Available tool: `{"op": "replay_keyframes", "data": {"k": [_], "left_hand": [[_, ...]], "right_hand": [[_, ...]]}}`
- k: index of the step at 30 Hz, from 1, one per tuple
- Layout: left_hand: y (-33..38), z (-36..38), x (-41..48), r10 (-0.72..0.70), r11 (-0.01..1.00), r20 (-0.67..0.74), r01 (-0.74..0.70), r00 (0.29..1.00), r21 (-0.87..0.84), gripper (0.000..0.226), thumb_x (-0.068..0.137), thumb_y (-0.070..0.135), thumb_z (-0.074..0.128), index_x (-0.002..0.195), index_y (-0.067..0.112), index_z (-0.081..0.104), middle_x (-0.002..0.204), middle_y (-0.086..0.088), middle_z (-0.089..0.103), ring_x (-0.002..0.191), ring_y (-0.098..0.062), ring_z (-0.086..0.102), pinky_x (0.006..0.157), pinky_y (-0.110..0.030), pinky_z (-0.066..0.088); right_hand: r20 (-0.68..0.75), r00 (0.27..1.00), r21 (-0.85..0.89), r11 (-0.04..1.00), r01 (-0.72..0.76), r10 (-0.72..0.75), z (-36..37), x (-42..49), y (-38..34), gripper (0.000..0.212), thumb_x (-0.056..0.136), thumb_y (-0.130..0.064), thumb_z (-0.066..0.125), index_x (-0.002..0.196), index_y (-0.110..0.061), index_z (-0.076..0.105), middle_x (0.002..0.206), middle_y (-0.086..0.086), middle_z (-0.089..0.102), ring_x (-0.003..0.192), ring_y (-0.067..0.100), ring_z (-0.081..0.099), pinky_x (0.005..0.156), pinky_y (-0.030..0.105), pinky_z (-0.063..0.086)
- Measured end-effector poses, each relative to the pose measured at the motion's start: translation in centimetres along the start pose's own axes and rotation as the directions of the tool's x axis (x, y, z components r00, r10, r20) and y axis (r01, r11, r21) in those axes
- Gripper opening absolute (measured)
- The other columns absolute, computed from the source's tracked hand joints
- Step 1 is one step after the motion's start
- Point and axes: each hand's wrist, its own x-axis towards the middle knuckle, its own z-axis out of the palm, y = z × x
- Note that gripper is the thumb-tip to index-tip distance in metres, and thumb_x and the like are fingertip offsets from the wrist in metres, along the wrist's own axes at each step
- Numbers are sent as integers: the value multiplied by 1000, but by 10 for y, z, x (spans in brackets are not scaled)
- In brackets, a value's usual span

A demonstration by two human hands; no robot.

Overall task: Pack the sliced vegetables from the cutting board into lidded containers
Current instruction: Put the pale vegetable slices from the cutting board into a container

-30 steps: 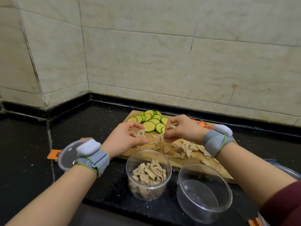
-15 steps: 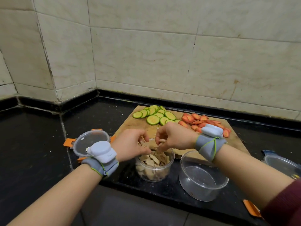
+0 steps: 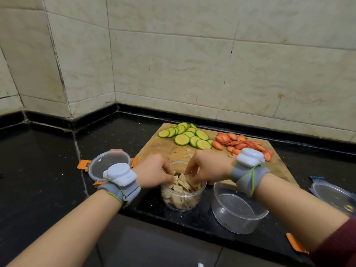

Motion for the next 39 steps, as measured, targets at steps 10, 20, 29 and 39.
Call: {"op": "replay_keyframes", "data": {"k": [10,20,29,39], "left_hand": [[3,4,12,-80,994,70,85,994,-68,21,75,32,78,92,20,77,80,8,68,70,-4,56,62,-19,43],[8,3,11,-52,997,4,52,999,53,19,74,37,77,90,24,75,86,8,69,84,-10,61,75,-28,52],[11,-7,22,21,992,-46,-27,999,-127,15,81,36,70,85,23,76,71,11,68,71,-5,61,68,-21,48],[18,-3,102,-47,991,118,31,992,132,56,76,54,69,122,25,60,122,0,60,106,-17,58,85,-26,47]], "right_hand": [[67,996,304,950,-72,54,6,5,4,15,72,-12,80,83,-14,72,83,2,75,66,5,63,61,16,47],[-60,998,-112,994,-7,1,14,6,-2,17,70,-30,79,82,-17,75,80,3,72,75,19,64,58,24,41],[-219,963,325,942,-82,159,-21,3,47,7,78,-22,76,84,-19,78,77,-6,73,69,-1,62,65,16,49],[45,943,79,940,-333,330,-30,12,110,47,70,-36,81,113,-24,68,110,-4,66,98,13,60,77,21,45]]}}
